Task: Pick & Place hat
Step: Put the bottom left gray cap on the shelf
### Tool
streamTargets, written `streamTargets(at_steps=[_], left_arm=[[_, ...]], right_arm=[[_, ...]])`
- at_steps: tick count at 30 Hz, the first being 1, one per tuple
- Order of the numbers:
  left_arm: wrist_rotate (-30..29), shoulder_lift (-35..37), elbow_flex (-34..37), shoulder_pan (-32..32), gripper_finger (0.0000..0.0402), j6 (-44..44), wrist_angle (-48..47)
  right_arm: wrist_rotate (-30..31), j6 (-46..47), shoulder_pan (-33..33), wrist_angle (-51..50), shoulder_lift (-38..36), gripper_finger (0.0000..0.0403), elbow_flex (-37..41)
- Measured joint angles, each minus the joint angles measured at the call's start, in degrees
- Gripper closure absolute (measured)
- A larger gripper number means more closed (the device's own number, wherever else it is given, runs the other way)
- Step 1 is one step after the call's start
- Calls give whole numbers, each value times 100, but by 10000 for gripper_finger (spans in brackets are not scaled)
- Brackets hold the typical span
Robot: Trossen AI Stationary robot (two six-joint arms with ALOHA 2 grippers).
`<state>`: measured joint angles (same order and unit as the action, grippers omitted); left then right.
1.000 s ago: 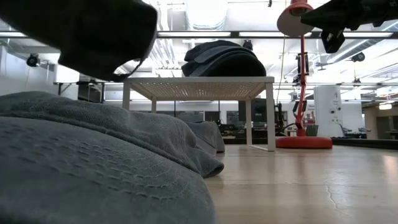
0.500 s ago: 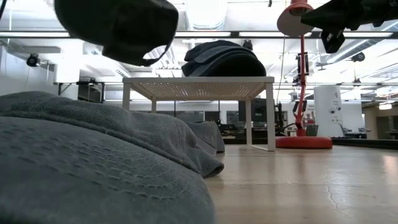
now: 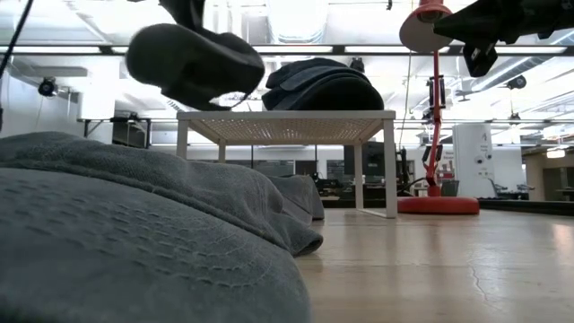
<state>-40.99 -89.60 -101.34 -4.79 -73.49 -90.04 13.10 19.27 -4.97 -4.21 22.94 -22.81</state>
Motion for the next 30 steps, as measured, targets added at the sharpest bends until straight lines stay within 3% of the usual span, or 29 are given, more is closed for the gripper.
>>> streamTargets(at_steps=[5,14,30], left_arm=[[-469,-403,-463,174,401,109,3],[-816,-753,-1113,408,401,334,4],[-842,-1400,-1102,403,401,138,4]], right_arm=[[0,0,0,-2,-1,394,0],[-2,0,-2,-6,2,394,0],[-4,2,-2,-17,2,394,0]])
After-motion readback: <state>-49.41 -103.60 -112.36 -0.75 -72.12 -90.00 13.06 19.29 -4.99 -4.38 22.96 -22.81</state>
